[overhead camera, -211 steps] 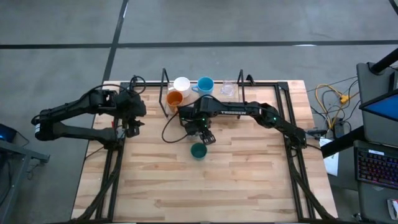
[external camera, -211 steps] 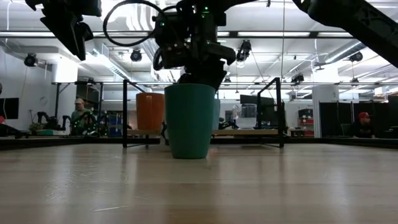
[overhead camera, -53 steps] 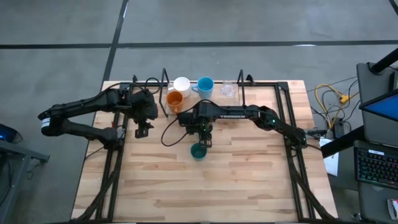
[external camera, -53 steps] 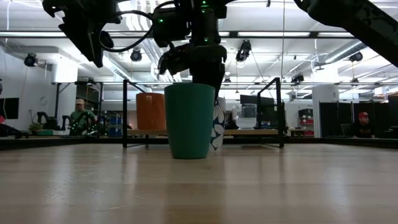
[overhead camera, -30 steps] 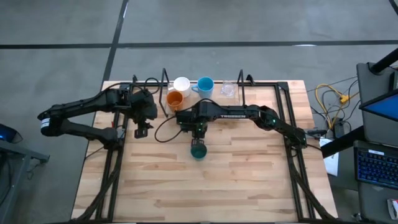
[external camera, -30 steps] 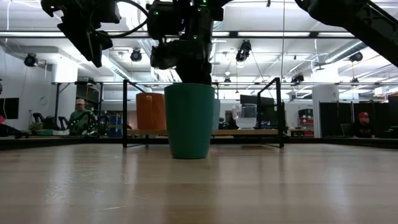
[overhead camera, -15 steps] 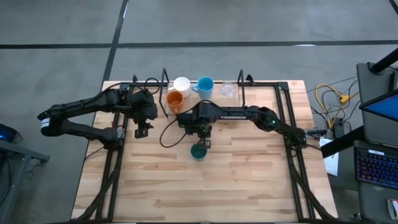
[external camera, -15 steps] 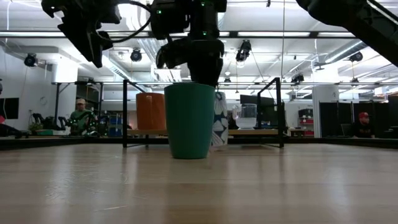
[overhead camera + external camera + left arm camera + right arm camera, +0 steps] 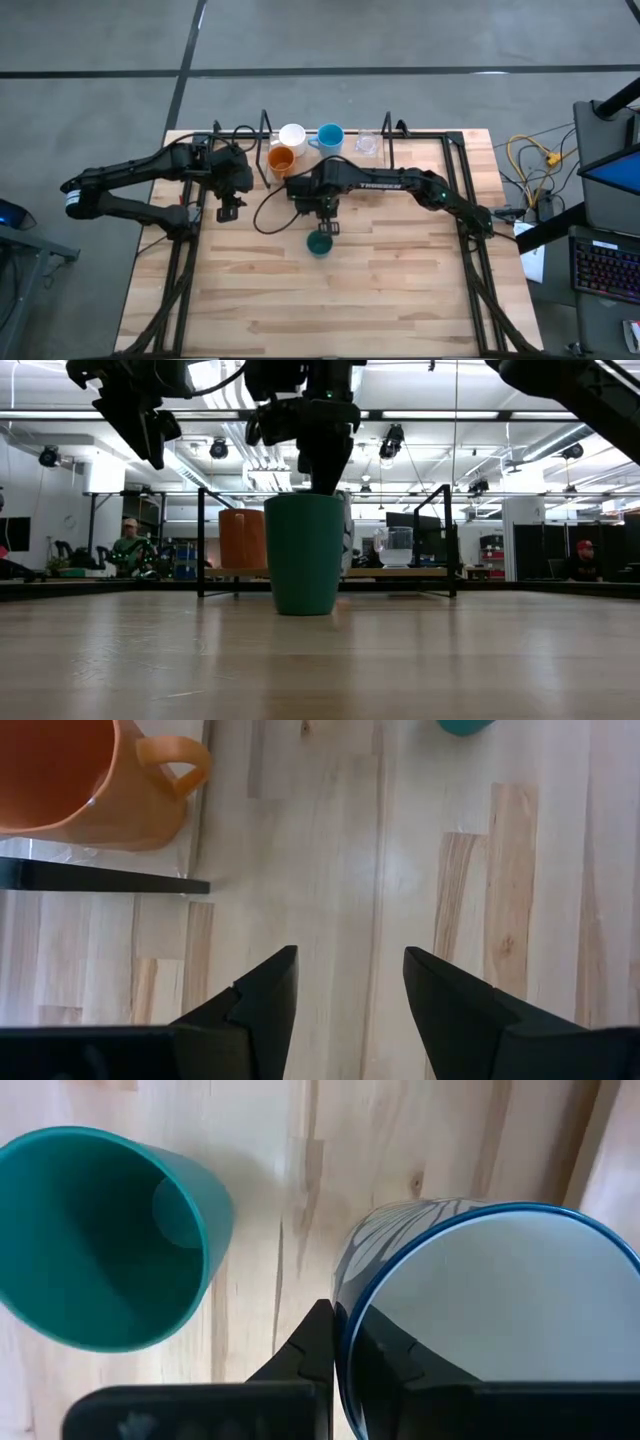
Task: Stack small to large cups/mugs on shelf
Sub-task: Put the blue mug on the shelf
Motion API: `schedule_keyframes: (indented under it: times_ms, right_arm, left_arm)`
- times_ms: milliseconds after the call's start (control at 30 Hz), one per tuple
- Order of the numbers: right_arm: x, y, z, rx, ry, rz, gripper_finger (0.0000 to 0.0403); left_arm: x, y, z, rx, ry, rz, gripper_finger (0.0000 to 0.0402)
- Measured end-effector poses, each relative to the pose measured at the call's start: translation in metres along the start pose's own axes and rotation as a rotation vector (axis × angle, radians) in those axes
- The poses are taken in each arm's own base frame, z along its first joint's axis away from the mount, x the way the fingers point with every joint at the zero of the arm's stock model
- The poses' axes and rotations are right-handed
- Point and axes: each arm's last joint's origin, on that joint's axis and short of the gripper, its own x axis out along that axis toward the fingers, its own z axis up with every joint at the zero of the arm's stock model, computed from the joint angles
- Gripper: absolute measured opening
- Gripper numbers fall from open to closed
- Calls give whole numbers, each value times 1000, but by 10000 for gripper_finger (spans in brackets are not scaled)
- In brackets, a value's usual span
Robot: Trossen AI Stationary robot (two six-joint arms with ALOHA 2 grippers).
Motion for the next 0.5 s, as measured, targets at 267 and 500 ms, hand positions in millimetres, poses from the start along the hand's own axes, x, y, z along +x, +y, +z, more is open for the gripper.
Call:
schedule_keyframes:
  times_ms: [267, 500]
  right_arm:
    - [-11, -11, -5, 3, -17, -9, 12]
    - [-26, -35, -14, 121, -48, -21, 12]
  left_arm:
    - [0, 0, 0, -17, 0, 0, 169]
    - [0, 0, 0, -25, -1, -1, 169]
